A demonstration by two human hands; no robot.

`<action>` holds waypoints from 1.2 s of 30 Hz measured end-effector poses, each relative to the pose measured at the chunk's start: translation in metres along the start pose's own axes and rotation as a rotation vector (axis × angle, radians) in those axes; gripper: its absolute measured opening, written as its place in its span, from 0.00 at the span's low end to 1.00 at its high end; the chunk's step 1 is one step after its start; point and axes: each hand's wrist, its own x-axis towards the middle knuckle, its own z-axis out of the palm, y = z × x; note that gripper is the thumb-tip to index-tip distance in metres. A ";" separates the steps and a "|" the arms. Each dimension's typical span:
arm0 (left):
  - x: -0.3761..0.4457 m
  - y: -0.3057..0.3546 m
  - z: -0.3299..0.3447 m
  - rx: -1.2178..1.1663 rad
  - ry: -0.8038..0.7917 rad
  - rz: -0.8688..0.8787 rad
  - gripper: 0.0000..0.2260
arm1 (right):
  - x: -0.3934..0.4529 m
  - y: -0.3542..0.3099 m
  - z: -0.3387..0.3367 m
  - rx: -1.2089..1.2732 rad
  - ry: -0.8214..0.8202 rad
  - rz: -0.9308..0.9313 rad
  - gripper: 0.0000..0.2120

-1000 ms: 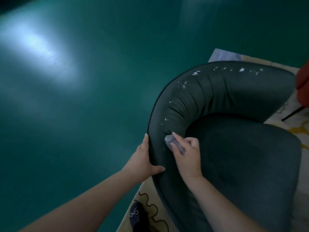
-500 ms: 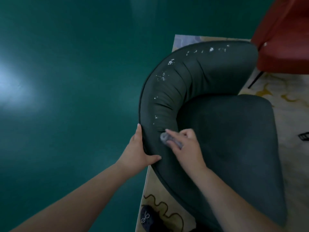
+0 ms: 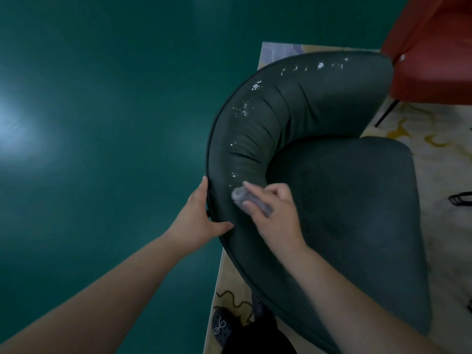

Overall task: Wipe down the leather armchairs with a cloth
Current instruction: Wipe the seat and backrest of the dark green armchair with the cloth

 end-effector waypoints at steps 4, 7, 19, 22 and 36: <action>0.002 0.001 -0.003 0.022 0.005 -0.024 0.55 | 0.011 0.004 0.004 -0.107 -0.094 -0.126 0.22; 0.007 0.005 -0.011 0.057 0.008 -0.050 0.55 | 0.023 0.010 -0.007 -0.046 -0.008 -0.062 0.22; 0.027 0.013 -0.018 0.127 0.007 -0.068 0.57 | 0.071 0.031 -0.006 0.009 0.130 0.159 0.17; 0.032 0.015 -0.017 0.164 0.012 -0.053 0.57 | 0.064 0.008 0.017 0.015 -0.059 -0.149 0.20; 0.070 0.015 -0.033 0.170 -0.031 0.003 0.59 | 0.101 0.013 0.024 0.063 0.055 0.022 0.18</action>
